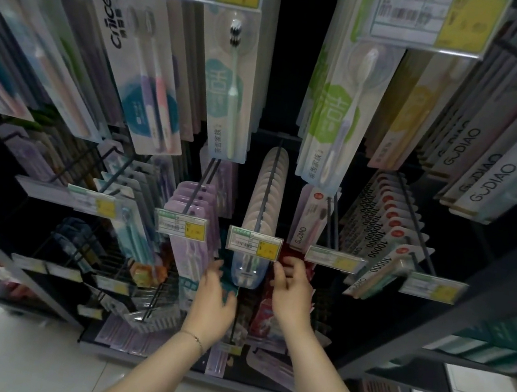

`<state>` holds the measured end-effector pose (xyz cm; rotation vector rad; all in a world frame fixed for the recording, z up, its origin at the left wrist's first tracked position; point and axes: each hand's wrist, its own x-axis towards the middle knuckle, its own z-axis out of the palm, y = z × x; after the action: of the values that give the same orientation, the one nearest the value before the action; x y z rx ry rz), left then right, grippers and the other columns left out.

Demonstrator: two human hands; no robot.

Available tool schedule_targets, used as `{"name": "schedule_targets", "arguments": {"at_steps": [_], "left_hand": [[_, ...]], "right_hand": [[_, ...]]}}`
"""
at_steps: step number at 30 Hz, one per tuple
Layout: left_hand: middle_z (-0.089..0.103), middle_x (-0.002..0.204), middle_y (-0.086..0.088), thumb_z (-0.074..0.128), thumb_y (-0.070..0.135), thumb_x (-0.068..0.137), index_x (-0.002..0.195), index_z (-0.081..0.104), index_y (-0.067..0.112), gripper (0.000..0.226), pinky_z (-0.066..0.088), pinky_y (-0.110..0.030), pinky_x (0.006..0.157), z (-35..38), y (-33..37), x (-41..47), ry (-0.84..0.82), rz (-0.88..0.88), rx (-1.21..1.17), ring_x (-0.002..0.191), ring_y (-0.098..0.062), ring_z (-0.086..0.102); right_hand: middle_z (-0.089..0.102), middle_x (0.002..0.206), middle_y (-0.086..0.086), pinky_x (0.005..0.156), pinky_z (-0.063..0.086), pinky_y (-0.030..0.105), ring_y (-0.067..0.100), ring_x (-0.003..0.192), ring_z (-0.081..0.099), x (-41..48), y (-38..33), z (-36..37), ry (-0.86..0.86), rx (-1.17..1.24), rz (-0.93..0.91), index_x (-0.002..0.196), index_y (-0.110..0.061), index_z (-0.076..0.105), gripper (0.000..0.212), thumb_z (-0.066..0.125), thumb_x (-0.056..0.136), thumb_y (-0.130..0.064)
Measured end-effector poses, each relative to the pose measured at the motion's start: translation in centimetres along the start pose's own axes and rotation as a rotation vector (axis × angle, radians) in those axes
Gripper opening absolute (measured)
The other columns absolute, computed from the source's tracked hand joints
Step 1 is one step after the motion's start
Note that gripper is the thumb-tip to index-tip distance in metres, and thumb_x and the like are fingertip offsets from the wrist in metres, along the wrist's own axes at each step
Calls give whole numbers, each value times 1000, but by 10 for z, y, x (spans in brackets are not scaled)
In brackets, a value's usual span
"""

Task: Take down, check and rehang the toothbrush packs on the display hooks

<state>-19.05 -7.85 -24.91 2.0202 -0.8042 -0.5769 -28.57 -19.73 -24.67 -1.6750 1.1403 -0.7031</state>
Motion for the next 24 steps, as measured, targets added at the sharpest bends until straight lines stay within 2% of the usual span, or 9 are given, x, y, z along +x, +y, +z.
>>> {"name": "schedule_targets", "arguments": {"at_steps": [4, 8, 11, 13, 14, 17, 20, 22, 24], "left_hand": [[54, 121, -8, 50, 15, 93, 125, 48, 11, 32, 48, -33, 89, 10, -1, -9, -83, -72, 180, 101, -20, 57], [56, 112, -5, 48, 17, 92, 110, 54, 13, 19, 48, -33, 85, 32, 16, -11, -199, 28, 320, 100, -20, 55], [55, 111, -4, 47, 18, 92, 108, 54, 14, 18, 50, -33, 80, 49, 36, -1, -224, 119, 389, 98, -22, 57], [53, 111, -4, 46, 21, 93, 112, 51, 13, 21, 51, -36, 79, 59, 46, 9, -228, 158, 467, 98, -24, 57], [52, 113, -5, 45, 21, 93, 114, 50, 13, 23, 50, -37, 80, 65, 52, 15, -223, 179, 506, 98, -24, 56], [50, 123, -9, 42, 18, 94, 128, 46, 12, 34, 50, -36, 82, 82, 68, 34, -203, 214, 510, 101, -25, 56], [53, 129, -8, 40, 23, 98, 134, 45, 13, 38, 44, -27, 86, 97, 84, 54, -191, 109, 482, 111, -23, 56], [55, 132, -7, 41, 28, 98, 134, 46, 15, 39, 41, -25, 90, 103, 87, 64, -176, 33, 450, 117, -22, 54], [48, 140, -5, 43, 31, 98, 142, 39, 17, 46, 35, -23, 98, 111, 84, 75, -182, 44, 408, 126, -20, 48]], "right_hand": [[64, 100, 1, 84, 52, 38, 20, 95, 62, 2, 8, -19, 50, -147, -16, 120, -16, 54, 26, 50, 98, -31], [62, 109, 4, 80, 48, 29, 21, 96, 61, 9, 11, -38, 57, -389, -172, 122, -13, 57, 29, 46, 100, -28], [64, 89, 12, 65, 49, 32, 29, 81, 63, 18, 12, -53, 95, -548, -263, 104, -5, 64, 23, 50, 99, -22], [57, 78, 6, 58, 38, 29, 26, 74, 60, 26, 12, -65, 50, -607, -217, 93, -7, 61, 23, 46, 100, -24], [55, 79, 3, 58, 34, 27, 22, 74, 58, 30, 12, -70, 24, -617, -178, 95, -10, 59, 22, 44, 100, -25], [60, 94, 2, 63, 38, 25, 20, 83, 60, 45, 15, -82, -13, -596, -92, 111, -16, 55, 21, 42, 99, -27], [57, 114, 7, 79, 50, 35, 26, 101, 58, 60, 13, -86, -121, -634, -72, 124, -18, 48, 28, 43, 97, -23], [52, 126, 8, 89, 49, 38, 26, 110, 54, 68, 10, -91, -148, -630, -87, 134, -20, 42, 37, 45, 97, -23], [46, 134, 7, 97, 45, 36, 24, 118, 50, 74, 8, -95, -158, -551, -113, 144, -20, 33, 47, 45, 99, -25]]}}
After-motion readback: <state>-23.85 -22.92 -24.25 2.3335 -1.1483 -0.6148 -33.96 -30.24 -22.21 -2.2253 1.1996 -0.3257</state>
